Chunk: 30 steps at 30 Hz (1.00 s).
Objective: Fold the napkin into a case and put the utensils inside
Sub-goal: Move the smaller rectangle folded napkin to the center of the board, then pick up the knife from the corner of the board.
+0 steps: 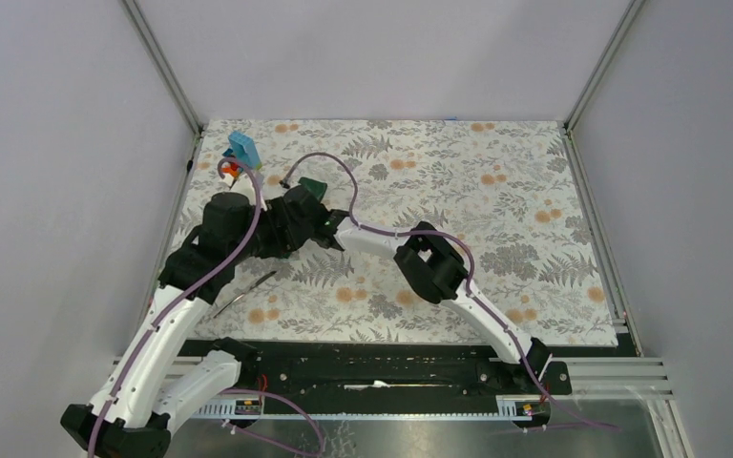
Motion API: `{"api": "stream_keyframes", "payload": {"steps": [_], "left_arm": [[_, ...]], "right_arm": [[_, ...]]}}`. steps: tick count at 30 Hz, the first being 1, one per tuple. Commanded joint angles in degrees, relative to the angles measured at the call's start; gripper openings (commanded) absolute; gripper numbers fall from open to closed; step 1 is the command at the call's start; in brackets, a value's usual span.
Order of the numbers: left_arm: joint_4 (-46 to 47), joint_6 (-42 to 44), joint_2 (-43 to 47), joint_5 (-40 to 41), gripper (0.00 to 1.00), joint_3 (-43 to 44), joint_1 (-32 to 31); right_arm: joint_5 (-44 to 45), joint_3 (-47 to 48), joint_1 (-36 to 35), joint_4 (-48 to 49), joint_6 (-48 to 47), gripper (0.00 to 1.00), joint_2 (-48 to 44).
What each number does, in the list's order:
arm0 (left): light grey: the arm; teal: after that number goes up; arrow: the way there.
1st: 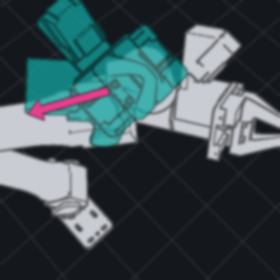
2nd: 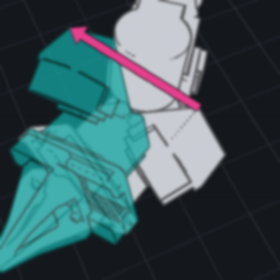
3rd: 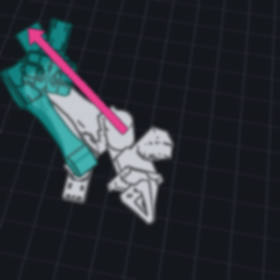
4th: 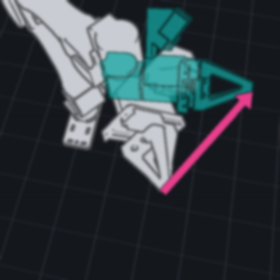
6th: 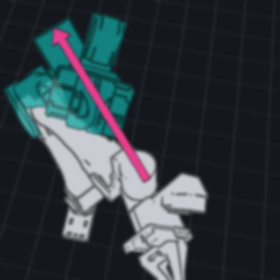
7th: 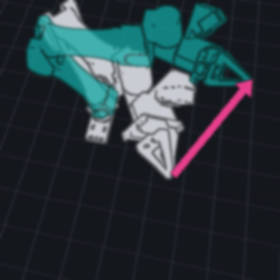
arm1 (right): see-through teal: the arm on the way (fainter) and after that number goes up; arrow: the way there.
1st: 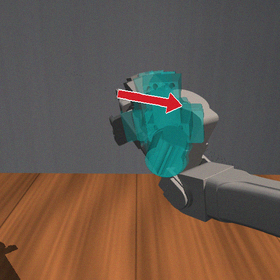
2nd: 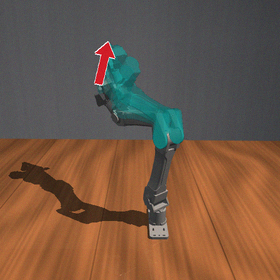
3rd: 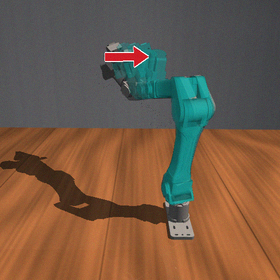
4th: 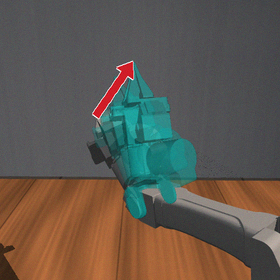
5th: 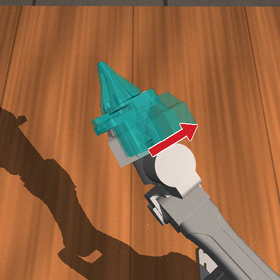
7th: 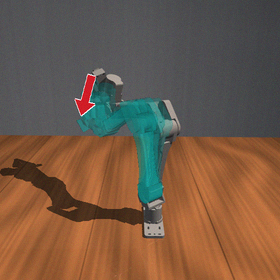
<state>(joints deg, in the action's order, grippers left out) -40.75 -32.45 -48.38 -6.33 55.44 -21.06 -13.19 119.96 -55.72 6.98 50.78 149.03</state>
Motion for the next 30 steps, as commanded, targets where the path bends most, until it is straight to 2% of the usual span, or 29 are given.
{"api": "stream_keyframes", "payload": {"steps": [1, 3, 7, 8, 9, 14, 17, 21, 26, 28, 30], "left_arm": [[0.2, -1.5, 2.4, 3.2, 0.69, 2.0, 0.2], [-0.8, -1.7, 3.4, 5.2, 0.70, 2.8, 0.2], [-3.8, -2.0, 5.3, 10.6, 0.75, 4.8, 0.3], [-4.7, -2.2, 5.7, 12.0, 0.83, 5.2, 0.3], [-6.1, -2.6, 6.0, 13.9, 0.87, 5.8, 0.3], [-18.4, -8.6, 0.8, 28.2, 0.92, 9.0, 0.3], [-22.6, -10.5, -5.2, 31.3, 0.92, 9.8, 0.9], [-20.7, -5.5, -12.8, 33.8, 0.92, 10.8, 4.0], [-13.2, 10.0, -24.1, 35.2, 0.93, 10.8, 8.9], [-11.6, 16.0, -29.1, 28.9, 0.92, 10.3, 13.8], [-12.7, 18.1, -33.6, 22.2, 0.87, 11.1, 15.4]], "right_arm": [[-5.5, 6.5, 0.6, -4.4, -1.6, 0.75, -3.0], [-9.0, 4.0, 1.2, -6.1, -3.7, 0.78, -8.2], [-14.6, -7.5, 3.5, -10.0, -13.4, 0.86, -20.3], [-16.8, -10.6, 4.2, -10.7, -16.2, 0.86, -22.6], [-17.4, -14.0, 5.0, -11.8, -18.9, 0.86, -24.9], [-14.9, -36.5, 10.8, -10.7, -24.5, 0.86, -40.5], [-12.0, -45.5, 11.6, -10.8, -28.7, 0.86, -47.8], [-14.2, -54.4, 11.6, -8.3, -30.3, 0.86, -53.6], [-18.5, -64.8, 11.6, -1.9, -28.3, 0.86, -60.4], [-19.8, -69.1, 11.5, -0.1, -27.5, 0.86, -63.7], [-19.7, -71.9, 11.5, 0.8, -27.4, 0.86, -66.9]]}}
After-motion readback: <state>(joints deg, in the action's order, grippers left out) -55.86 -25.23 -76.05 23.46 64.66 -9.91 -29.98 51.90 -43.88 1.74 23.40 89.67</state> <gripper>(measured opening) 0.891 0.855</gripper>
